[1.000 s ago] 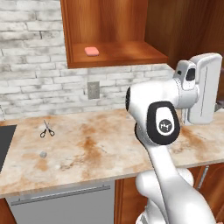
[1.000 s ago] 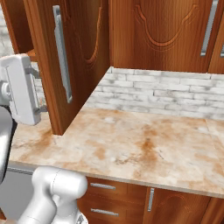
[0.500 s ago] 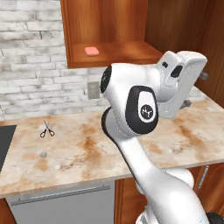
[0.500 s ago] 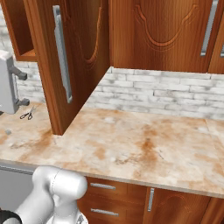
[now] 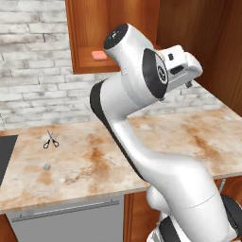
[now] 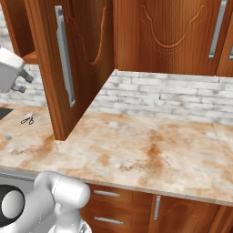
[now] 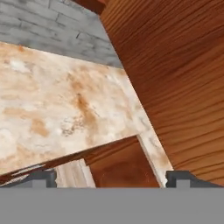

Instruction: Open the cabinet. Pick the bar soap and place it next to the sink. Then close the cabinet.

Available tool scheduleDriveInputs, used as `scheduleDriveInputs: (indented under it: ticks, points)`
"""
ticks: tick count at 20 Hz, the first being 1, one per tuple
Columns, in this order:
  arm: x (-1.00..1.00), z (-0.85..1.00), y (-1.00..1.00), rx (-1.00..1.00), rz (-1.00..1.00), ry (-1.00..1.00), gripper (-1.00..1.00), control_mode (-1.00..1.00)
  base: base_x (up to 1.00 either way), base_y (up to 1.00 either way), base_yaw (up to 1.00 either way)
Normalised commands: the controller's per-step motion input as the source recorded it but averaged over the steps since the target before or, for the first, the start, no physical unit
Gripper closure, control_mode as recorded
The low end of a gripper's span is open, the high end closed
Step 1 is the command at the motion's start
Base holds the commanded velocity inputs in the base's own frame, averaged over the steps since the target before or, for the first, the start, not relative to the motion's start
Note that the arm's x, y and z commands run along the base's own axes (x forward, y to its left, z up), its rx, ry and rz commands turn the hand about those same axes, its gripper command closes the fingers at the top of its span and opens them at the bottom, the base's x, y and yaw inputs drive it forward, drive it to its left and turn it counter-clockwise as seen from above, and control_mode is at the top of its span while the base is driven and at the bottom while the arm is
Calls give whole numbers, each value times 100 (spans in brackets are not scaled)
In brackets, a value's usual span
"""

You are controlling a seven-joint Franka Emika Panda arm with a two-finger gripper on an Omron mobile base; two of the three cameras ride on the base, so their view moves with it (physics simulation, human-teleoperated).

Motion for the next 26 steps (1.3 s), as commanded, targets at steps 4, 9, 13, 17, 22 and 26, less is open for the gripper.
scheduleDriveInputs:
  ticks: [4, 9, 13, 17, 22, 26]
  points:
    - [75, -7, 24, 49, 1, -32, -100, -100, 0, 0, 0]
    - [10, 0, 15, 19, 14, -8, -100, -100, 0, 0, 0]
    - [36, -23, 0, 22, 41, -7, -100, -100, 0, 0, 0]
    - [19, -1, 0, 32, 38, -19, -100, -100, 0, 0, 0]
    - [23, 6, 11, 27, 31, -4, -100, -100, 0, 0, 0]
    - [15, 0, 29, 18, 30, 7, -100, -100, 0, 0, 0]
